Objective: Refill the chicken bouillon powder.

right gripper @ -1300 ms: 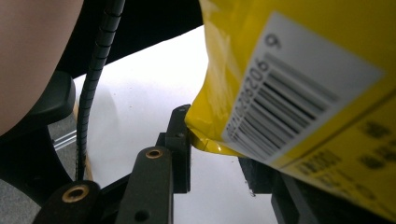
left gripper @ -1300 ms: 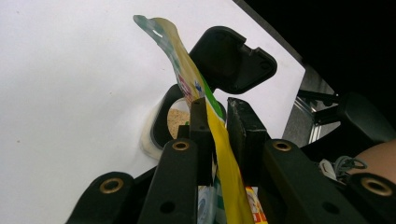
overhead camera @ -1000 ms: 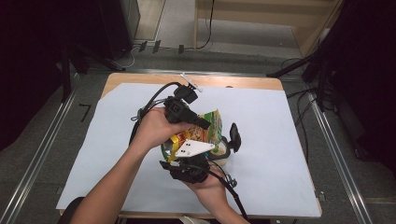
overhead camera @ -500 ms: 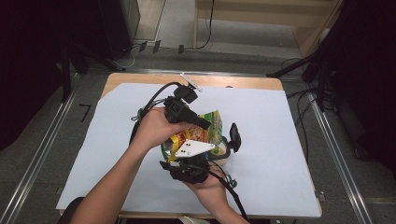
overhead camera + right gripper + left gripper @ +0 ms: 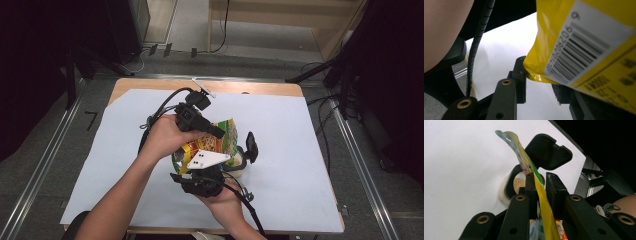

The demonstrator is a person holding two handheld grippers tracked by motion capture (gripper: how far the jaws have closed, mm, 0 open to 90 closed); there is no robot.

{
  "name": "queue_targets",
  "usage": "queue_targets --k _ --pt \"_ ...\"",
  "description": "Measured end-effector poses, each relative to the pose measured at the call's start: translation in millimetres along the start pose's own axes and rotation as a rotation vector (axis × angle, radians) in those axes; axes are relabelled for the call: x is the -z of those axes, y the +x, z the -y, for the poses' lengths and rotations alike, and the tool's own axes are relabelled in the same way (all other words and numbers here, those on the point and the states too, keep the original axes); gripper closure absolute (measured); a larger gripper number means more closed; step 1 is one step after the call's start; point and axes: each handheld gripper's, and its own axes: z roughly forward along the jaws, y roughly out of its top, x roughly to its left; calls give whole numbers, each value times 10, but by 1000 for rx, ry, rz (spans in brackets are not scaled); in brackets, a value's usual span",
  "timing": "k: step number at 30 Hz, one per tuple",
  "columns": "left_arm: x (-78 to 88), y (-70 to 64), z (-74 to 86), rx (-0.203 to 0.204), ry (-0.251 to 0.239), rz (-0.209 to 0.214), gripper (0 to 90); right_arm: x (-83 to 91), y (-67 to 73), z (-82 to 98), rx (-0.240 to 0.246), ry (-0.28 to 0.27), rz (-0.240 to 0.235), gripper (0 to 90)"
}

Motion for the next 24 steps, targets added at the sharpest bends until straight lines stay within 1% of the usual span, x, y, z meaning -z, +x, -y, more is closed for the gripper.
queue_targets --k 24 --pt "-4 10 0 3 3 5 805 3 10 4 0 2 0 691"
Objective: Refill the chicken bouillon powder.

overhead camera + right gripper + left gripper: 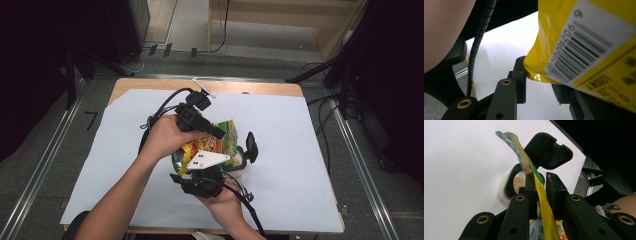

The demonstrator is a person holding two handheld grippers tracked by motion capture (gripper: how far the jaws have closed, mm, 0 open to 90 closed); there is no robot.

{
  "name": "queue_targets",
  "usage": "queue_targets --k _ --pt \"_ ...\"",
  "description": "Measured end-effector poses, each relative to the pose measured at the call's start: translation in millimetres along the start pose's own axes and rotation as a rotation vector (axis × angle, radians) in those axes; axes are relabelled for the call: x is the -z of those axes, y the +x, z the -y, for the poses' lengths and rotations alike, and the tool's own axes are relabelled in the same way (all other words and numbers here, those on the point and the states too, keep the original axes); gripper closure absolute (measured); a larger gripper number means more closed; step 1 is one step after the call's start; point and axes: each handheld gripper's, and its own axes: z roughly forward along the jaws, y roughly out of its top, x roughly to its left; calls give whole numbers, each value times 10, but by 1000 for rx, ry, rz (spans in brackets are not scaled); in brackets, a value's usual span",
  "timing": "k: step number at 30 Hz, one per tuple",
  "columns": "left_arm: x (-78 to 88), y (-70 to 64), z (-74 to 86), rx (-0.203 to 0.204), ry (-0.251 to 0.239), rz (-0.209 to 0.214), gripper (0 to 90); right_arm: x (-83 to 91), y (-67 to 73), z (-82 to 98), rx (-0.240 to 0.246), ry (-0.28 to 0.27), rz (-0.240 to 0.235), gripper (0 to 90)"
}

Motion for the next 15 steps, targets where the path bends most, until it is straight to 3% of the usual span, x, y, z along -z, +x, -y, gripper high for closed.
queue_targets --k 15 --pt "-5 -2 0 -5 0 1 805 -7 -3 7 2 0 5 691"
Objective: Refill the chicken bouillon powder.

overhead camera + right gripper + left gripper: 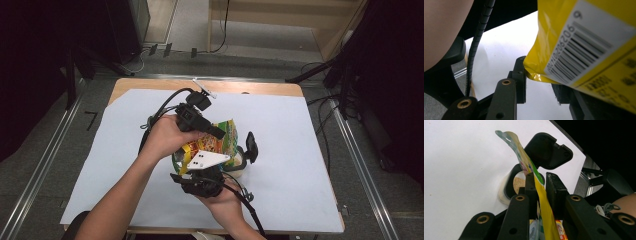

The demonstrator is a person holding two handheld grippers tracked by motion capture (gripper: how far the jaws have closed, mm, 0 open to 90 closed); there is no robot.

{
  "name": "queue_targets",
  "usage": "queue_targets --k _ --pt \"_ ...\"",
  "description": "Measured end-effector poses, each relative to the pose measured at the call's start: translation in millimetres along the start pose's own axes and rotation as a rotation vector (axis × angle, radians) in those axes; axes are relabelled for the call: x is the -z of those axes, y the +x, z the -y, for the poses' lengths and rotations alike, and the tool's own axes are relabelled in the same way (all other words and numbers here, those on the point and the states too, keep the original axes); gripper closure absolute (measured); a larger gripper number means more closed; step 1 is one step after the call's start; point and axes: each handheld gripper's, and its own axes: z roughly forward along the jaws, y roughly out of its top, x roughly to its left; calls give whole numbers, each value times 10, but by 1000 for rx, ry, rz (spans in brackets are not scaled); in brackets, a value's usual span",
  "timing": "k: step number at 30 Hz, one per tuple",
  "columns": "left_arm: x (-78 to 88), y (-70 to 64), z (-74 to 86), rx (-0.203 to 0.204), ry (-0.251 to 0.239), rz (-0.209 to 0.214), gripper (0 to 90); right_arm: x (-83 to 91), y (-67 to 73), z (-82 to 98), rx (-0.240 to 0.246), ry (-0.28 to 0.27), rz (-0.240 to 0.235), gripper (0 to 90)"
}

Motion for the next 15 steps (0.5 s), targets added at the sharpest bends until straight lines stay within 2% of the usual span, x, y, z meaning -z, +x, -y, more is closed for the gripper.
queue_targets --k 15 --pt "-8 -8 1 -4 2 2 805 -3 4 9 2 -2 4 693"
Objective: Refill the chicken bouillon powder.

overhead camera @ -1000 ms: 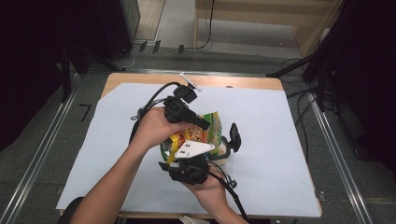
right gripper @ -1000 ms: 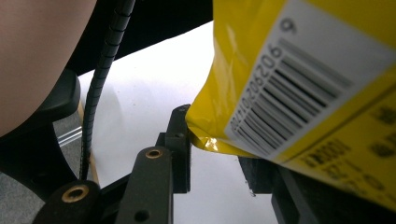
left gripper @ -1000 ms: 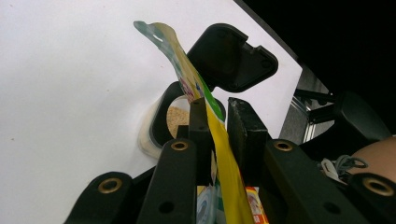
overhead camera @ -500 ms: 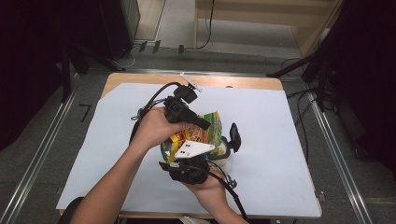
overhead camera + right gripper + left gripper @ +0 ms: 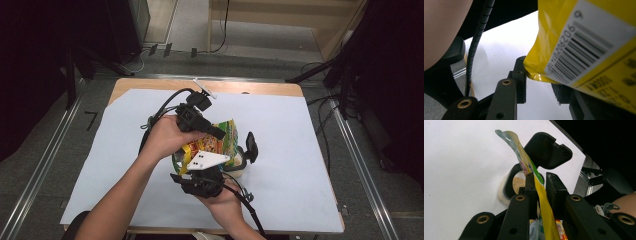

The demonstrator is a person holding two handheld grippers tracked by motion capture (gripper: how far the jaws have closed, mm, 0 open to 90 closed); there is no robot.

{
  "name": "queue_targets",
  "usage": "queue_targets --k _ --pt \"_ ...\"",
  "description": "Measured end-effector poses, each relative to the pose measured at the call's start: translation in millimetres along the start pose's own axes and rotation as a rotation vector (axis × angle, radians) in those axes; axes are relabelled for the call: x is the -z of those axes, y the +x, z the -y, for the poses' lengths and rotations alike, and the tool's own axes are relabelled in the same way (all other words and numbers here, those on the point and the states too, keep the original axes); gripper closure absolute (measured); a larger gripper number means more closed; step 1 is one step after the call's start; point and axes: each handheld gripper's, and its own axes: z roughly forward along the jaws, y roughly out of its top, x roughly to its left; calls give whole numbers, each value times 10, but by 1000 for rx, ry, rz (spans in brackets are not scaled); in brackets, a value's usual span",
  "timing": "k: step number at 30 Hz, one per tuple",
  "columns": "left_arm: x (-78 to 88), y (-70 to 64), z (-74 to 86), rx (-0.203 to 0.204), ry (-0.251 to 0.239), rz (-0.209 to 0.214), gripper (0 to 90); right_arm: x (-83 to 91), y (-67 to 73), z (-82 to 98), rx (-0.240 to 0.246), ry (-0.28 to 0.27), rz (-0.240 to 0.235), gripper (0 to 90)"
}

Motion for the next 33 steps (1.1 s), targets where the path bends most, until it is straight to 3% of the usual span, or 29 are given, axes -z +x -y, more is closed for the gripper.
queue_targets --k 33 --pt "15 -37 -4 -12 -1 -11 795 9 15 -14 -8 -8 -6 696"
